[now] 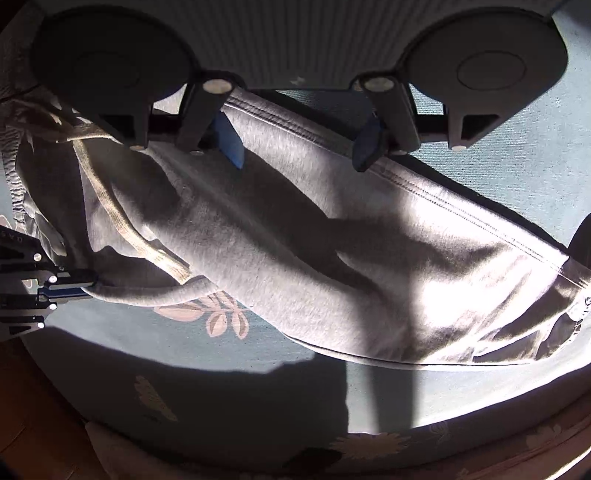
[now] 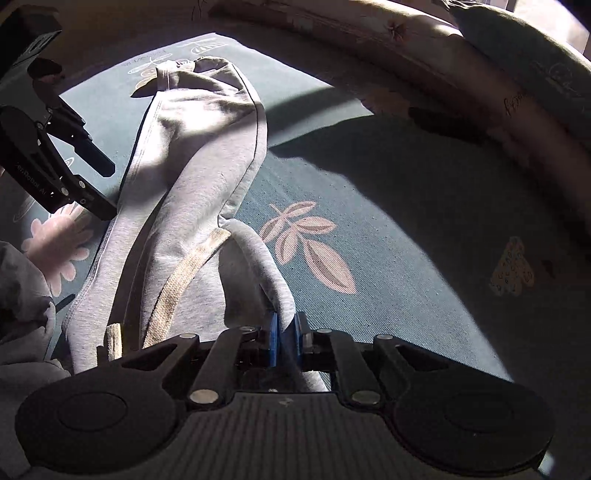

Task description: Fold clothes

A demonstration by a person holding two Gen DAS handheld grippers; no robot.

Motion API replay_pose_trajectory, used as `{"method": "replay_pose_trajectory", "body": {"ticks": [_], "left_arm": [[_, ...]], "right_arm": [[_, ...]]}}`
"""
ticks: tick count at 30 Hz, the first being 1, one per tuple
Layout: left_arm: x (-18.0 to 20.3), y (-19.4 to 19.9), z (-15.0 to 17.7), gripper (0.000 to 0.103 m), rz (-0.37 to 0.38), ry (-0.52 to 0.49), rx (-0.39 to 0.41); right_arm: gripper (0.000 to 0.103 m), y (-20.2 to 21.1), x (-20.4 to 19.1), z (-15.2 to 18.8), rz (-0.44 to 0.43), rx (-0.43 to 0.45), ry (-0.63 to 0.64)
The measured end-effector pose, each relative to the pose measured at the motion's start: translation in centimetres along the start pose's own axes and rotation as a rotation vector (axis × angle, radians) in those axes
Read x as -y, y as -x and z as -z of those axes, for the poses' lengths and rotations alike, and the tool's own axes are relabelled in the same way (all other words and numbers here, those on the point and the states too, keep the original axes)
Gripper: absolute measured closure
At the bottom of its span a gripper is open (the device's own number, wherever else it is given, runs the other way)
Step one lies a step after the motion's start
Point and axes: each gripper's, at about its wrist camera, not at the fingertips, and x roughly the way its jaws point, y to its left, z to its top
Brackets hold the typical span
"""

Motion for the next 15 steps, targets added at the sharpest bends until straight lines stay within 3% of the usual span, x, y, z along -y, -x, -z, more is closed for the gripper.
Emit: {"method": "replay_pose_trajectory", "body": {"ticks": [4, 10, 15], "left_arm": [[0.1, 0.0, 0.1, 0.037, -0.001, -0.006, 0.002], [-0.2, -0.3, 0.2, 0.037, -0.005, 0.011, -0.004], [-0.4, -0.2, 0.4, 0.037, -0.007, 0.001, -0.003]], "right_arm": [[0.092, 0.6, 1.7, 0.1, 0.105, -0.015, -0.016], [0.092, -2.2, 2.3, 1.2, 0.166, -0.077, -0.091], [0.079, -3.1, 3.4, 1.8, 0.122, -0.061, -0.234]]}}
